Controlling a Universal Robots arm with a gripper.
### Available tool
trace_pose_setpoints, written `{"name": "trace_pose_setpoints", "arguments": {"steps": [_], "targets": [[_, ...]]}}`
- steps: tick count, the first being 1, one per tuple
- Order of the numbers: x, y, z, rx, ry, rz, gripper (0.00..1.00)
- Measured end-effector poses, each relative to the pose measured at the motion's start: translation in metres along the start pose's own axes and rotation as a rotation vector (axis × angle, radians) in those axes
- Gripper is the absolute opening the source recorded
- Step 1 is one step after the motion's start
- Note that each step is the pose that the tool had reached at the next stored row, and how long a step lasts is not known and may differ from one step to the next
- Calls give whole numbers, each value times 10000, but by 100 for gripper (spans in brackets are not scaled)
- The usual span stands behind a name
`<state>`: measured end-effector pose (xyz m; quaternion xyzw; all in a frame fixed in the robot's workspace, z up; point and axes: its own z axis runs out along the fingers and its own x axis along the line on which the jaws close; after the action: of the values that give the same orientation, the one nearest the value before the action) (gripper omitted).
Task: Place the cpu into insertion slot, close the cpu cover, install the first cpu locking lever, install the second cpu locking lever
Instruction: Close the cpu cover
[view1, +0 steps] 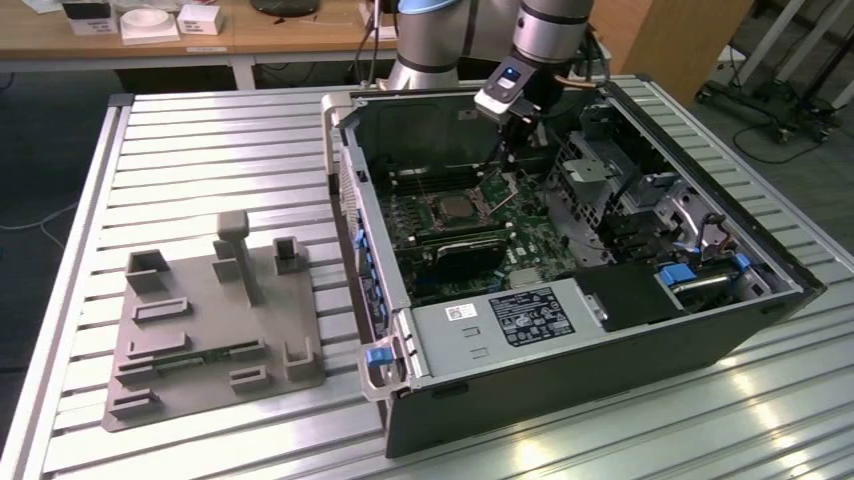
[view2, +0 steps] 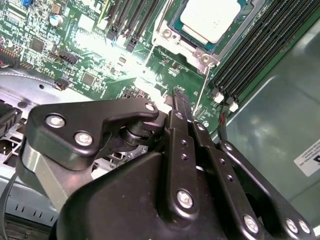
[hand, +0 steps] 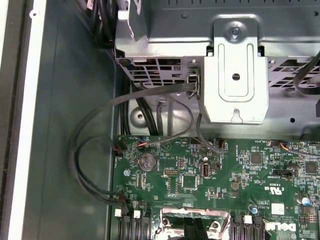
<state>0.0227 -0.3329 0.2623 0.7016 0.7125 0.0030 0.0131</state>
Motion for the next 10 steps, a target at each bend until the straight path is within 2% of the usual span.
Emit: {"name": "trace_pose_setpoints", "arguments": {"steps": [4,10], "targets": [[0,32,-4,-1,2,-1,10],[-1,136,-2,0,0,-1,10]]}}
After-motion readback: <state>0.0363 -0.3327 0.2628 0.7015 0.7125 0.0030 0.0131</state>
